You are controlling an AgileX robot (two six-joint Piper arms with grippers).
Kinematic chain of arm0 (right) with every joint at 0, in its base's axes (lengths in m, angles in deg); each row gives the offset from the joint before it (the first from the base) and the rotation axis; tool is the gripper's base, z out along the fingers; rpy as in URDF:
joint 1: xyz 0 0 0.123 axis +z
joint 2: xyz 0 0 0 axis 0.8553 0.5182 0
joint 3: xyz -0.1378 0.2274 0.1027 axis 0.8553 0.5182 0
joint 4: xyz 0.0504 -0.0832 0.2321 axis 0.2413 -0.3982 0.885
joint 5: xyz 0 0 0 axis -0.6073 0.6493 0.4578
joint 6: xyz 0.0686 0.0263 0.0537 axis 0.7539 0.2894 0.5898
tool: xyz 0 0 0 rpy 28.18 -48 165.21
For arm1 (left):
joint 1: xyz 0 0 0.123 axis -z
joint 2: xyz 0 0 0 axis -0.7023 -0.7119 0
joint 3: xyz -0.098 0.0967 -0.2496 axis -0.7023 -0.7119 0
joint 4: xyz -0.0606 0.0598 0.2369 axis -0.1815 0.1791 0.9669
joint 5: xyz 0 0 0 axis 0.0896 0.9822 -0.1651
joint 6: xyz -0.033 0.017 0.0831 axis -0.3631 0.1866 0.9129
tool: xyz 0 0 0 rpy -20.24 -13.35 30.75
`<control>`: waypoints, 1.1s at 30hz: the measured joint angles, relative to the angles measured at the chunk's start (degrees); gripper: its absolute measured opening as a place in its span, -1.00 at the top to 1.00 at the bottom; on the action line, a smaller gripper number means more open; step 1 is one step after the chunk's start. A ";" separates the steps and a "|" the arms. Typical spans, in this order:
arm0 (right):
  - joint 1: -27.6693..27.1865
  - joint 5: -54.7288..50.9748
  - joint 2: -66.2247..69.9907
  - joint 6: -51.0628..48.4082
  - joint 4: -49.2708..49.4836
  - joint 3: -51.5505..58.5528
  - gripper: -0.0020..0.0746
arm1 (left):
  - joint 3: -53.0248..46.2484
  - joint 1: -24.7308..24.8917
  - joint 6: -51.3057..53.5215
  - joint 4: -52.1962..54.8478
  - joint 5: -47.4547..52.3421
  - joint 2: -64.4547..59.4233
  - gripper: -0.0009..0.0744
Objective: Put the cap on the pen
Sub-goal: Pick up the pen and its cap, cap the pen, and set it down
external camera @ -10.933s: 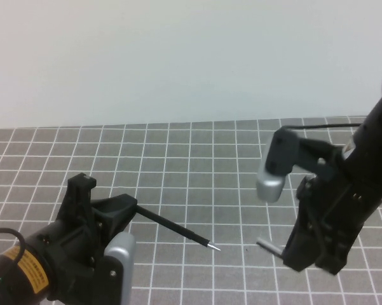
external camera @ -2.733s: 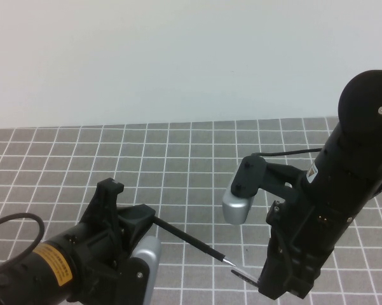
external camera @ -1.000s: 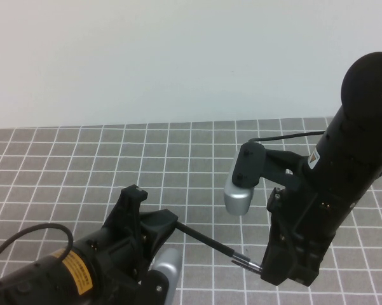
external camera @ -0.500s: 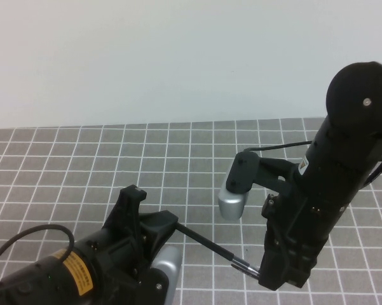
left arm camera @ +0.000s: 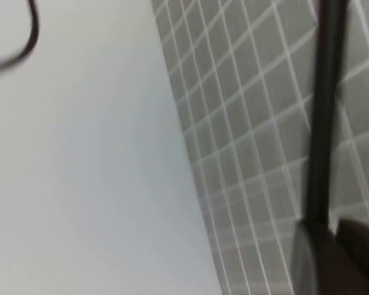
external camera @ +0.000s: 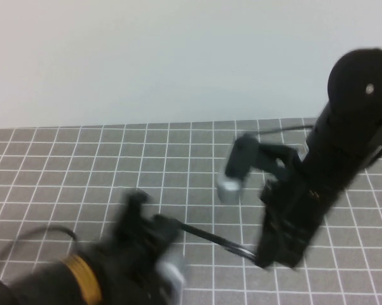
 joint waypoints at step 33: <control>-0.40 8.15 1.07 5.15 -22.76 -1.10 0.96 | 0.00 3.59 11.34 -36.64 -18.89 -0.16 -0.11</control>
